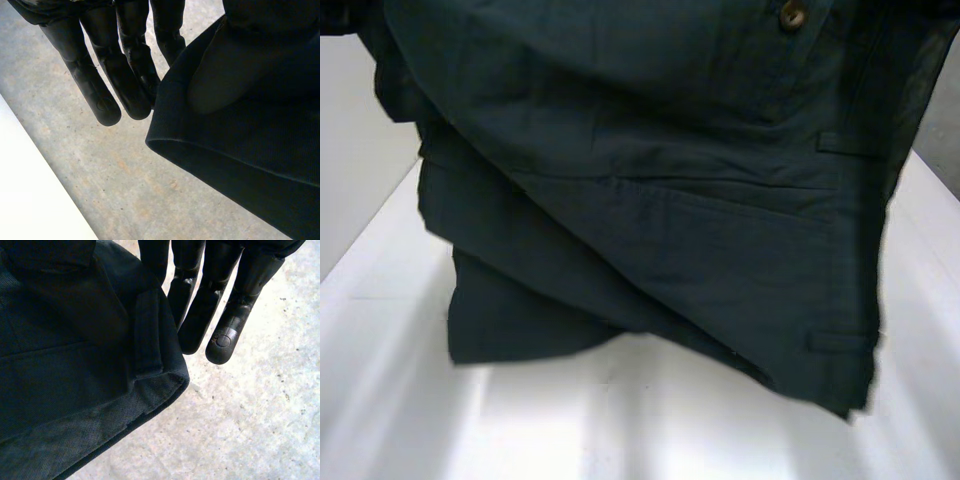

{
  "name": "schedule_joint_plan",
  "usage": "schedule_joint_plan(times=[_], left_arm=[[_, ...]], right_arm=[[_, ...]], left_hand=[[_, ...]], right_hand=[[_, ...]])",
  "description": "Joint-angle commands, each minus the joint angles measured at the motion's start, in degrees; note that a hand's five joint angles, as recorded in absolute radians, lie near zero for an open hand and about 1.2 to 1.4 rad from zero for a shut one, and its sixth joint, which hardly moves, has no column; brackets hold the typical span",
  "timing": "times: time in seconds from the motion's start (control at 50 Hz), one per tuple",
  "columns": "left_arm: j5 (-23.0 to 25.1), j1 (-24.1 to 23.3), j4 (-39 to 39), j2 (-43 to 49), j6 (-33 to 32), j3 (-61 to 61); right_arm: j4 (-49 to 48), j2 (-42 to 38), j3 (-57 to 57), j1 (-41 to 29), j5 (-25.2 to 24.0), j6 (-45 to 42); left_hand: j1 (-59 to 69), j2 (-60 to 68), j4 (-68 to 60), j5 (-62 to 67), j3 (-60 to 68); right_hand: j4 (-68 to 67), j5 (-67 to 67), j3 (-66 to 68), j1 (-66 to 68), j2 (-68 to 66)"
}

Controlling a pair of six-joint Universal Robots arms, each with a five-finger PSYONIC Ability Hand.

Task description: Fold the shorts.

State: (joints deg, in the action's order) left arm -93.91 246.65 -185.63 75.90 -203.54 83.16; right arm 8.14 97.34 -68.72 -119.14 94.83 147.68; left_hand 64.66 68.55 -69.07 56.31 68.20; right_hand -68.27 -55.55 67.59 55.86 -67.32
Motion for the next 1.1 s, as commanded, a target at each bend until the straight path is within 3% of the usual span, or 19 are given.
schedule_joint_plan(times=[0.02,0.24,0.3,0.32,0.34,0.38,0.4,0.48,0.6,0.72,0.78,0.82,0.96,1.1], left_arm=[[0.0,0.1,1.8,2.4,0.7,2.6],[0.0,-0.8,1.6,22.3,1.0,6.4],[0.0,-1.1,1.5,28.6,1.1,5.6],[0.0,-1.2,1.5,29.9,1.1,5.4],[-0.1,-1.4,1.4,31.9,1.0,5.2],[-0.2,-1.6,1.1,33.4,1.0,4.8],[-0.2,-1.6,1.1,34.0,1.0,4.6],[-0.3,-1.4,-0.1,34.0,1.1,4.7],[0.2,0.0,-0.3,27.3,1.1,7.6],[2.8,2.3,-0.1,23.8,1.7,13.7],[5.2,2.7,0.3,23.6,1.9,16.1],[7.9,3.0,0.2,23.8,2.0,18.7],[12.3,5.7,-1.5,28.2,1.8,19.7],[12.2,6.4,-3.4,36.9,1.4,14.9]], right_arm=[[0.5,-6.3,-1.2,-0.1,-0.3,0.7],[-0.1,-23.9,-4.8,0.6,-0.4,5.5],[-0.8,-27.8,-4.5,0.6,-0.4,7.0],[-1.4,-30.5,-4.1,0.6,-0.4,7.4],[-1.6,-31.7,-3.9,0.6,-0.2,7.4],[-1.8,-33.3,-3.8,0.7,0.1,7.7],[-1.9,-33.8,-3.8,0.7,0.1,8.1],[-2.1,-33.4,-5.3,2.7,-0.3,9.8],[-2.0,-26.6,-11.1,4.4,-2.5,14.0],[-1.7,-21.3,-20.2,4.5,-12.5,14.5],[-1.7,-21.3,-22.6,4.5,-15.7,14.7],[-2.2,-21.5,-24.6,4.4,-18.1,14.7],[-9.4,-28.2,-25.5,3.8,-18.2,16.8],[-15.6,-35.5,-24.4,3.7,-18.1,16.9]], left_hand=[[15.3,11.5,-10.9,13.7,11.8],[15.3,11.5,-10.9,13.7,11.8],[-3.6,-7.4,8.0,-5.2,-7.1],[-12.6,-16.5,17.0,-14.3,-16.2],[-30.0,-33.9,34.5,-31.7,-33.6],[-38.9,-42.8,43.3,-40.6,-42.5],[-40.5,-44.4,44.9,-42.1,-44.0],[-52.1,-56.0,56.5,-53.7,-55.6],[-48.6,-52.5,53.0,-50.2,-52.1],[-40.0,-43.9,44.4,-41.7,-43.6],[-36.5,-40.3,40.9,-38.1,-40.0],[-35.8,-39.7,40.2,-37.4,-39.3],[-35.8,-39.7,40.2,-37.4,-39.3],[-33.1,-37.0,37.5,-34.7,-36.6]], right_hand=[[-11.7,-14.4,12.4,24.1,-12.7],[-11.7,-14.4,12.4,24.1,-12.7],[-11.7,-14.4,12.4,24.1,-12.7],[-0.3,-3.0,1.0,12.7,-1.3],[16.0,13.3,-15.3,-3.6,15.0],[50.6,47.9,-49.9,-38.2,49.7],[58.3,55.6,-57.6,-45.9,57.3],[58.3,55.6,-57.6,-45.9,57.3],[58.3,55.6,-57.6,-45.9,57.3],[42.1,39.4,-41.4,-29.7,41.1],[41.4,38.6,-40.7,-29.0,40.4],[41.4,38.6,-40.7,-29.0,40.4],[41.2,38.5,-40.5,-28.8,40.2],[40.2,37.5,-39.5,-27.8,39.2]])
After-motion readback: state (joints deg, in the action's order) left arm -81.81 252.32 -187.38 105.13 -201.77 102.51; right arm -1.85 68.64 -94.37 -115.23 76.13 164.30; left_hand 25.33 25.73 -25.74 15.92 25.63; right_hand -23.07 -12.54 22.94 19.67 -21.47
